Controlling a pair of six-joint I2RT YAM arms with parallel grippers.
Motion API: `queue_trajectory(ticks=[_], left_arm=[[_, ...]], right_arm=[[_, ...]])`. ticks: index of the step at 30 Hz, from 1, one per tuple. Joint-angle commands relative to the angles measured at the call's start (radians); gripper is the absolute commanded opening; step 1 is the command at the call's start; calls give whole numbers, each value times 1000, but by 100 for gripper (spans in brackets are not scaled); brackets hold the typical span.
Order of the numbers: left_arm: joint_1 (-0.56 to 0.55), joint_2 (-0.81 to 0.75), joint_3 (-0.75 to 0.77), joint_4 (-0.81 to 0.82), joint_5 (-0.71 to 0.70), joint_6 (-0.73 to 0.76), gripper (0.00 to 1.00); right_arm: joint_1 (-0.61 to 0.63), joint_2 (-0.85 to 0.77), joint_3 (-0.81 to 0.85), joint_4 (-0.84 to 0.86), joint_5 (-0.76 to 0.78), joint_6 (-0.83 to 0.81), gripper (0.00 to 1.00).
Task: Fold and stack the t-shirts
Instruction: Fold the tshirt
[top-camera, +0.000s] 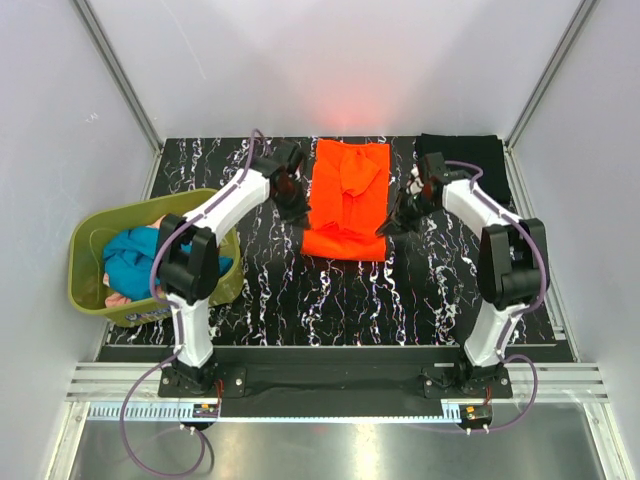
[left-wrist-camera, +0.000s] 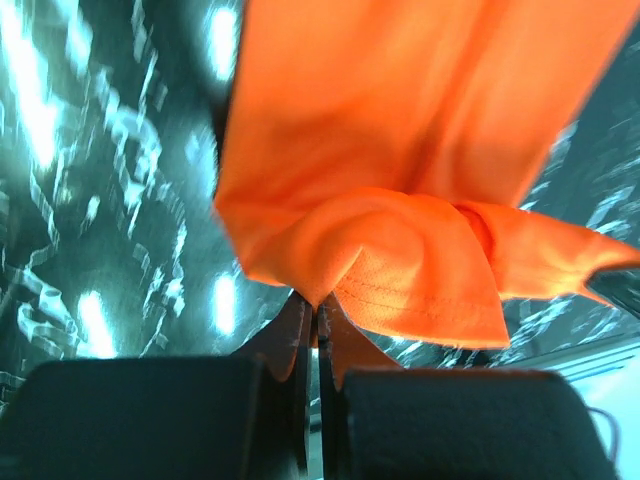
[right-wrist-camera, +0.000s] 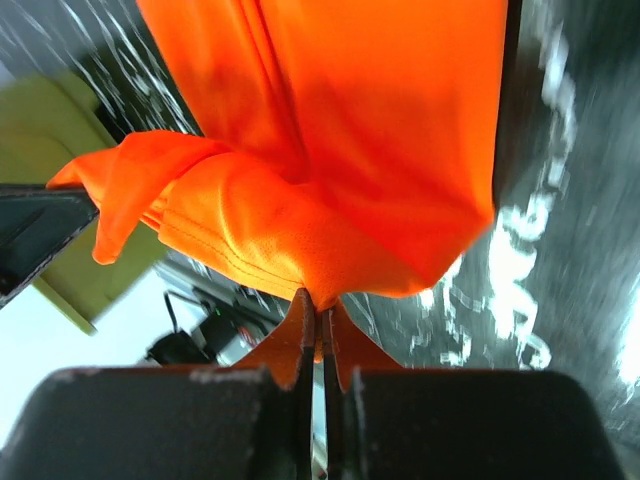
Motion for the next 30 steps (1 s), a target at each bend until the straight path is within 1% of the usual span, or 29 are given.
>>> queue_trajectory(ticks=[1,2,4,8,11,14,19,25,30], left_arm=[[18,74,164,-25,67,57,0],[23,96,192,-22,76,63,0],[29,146,270,-9,95,75,0],[46,217,357,-2,105,78,0],[62,269,407,21,141,74,0],[84,311,456,28,154,66,0],[113,332,457,88,184,38,0],[118,334,442,175,204,26,1],[124,377,453,212,234,11,2]], right_arm=[[-36,93,145,-70,-32,-60,0],[-42,111,194,-75,-47,-60,0],[-52,165,240,-75,-58,-57,0],[-60,257,377,-96,-64,-62,0],[-68,323,446,-122,-68,-71,0],[-80,355,475,-130,-78,-70,0],[-98,394,518,-138,-90,-67,0],[-111,429,573,-149,-102,-63,0],[-118,490,638,-167,-116,-63,0]])
